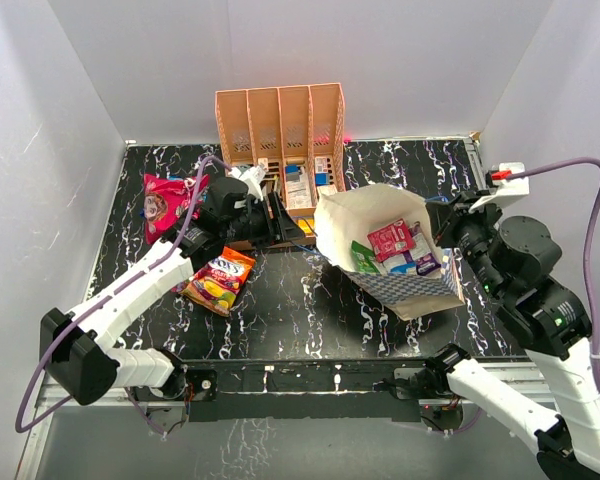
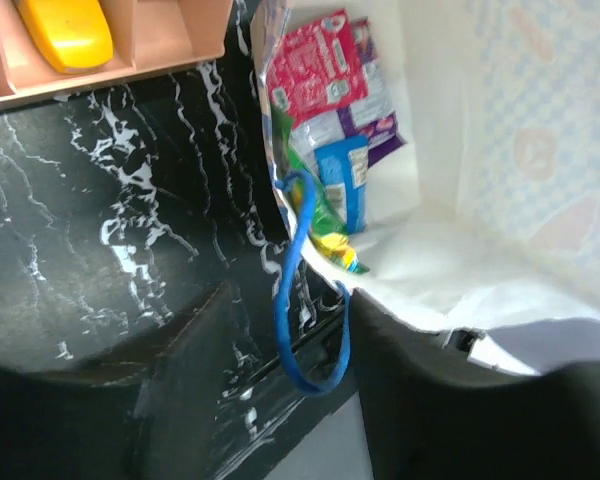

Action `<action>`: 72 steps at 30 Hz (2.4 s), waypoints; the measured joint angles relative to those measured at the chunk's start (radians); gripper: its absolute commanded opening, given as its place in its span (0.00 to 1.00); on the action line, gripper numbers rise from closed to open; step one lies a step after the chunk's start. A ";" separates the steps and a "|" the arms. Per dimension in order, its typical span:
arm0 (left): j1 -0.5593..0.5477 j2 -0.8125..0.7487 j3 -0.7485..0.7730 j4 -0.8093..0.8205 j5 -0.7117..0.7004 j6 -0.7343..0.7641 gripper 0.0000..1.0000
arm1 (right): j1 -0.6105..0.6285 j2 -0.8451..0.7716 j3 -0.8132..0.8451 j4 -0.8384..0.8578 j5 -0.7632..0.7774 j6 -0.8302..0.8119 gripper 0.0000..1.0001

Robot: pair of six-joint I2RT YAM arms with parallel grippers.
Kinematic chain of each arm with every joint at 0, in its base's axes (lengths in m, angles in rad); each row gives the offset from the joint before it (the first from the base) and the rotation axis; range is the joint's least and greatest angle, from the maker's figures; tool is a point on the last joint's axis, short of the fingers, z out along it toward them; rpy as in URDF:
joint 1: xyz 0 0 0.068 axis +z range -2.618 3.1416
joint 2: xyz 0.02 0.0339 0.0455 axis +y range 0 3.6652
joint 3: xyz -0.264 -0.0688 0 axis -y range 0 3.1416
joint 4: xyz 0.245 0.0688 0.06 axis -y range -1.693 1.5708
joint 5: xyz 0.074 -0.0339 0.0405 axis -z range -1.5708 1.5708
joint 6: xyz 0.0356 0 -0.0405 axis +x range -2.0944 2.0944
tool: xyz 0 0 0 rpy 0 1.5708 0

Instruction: Take the snacks out of the paper bag

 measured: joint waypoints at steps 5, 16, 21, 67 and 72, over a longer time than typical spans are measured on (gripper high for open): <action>0.000 0.027 0.005 0.051 0.006 -0.029 0.00 | 0.000 0.061 0.011 -0.005 0.151 -0.007 0.08; -0.070 0.347 0.253 0.266 0.085 -0.191 0.00 | -0.001 0.275 0.069 0.367 0.532 -0.633 0.08; -0.150 0.398 0.307 0.306 0.083 -0.235 0.00 | -0.128 0.370 0.106 0.551 0.499 -0.900 0.08; -0.433 -0.098 -0.359 0.193 -0.071 -0.043 0.72 | -0.312 -0.159 -0.282 -0.054 -0.576 0.068 0.08; -0.433 -0.213 -0.302 0.073 -0.115 0.076 0.80 | -0.312 -0.254 -0.282 -0.179 -0.512 0.225 0.08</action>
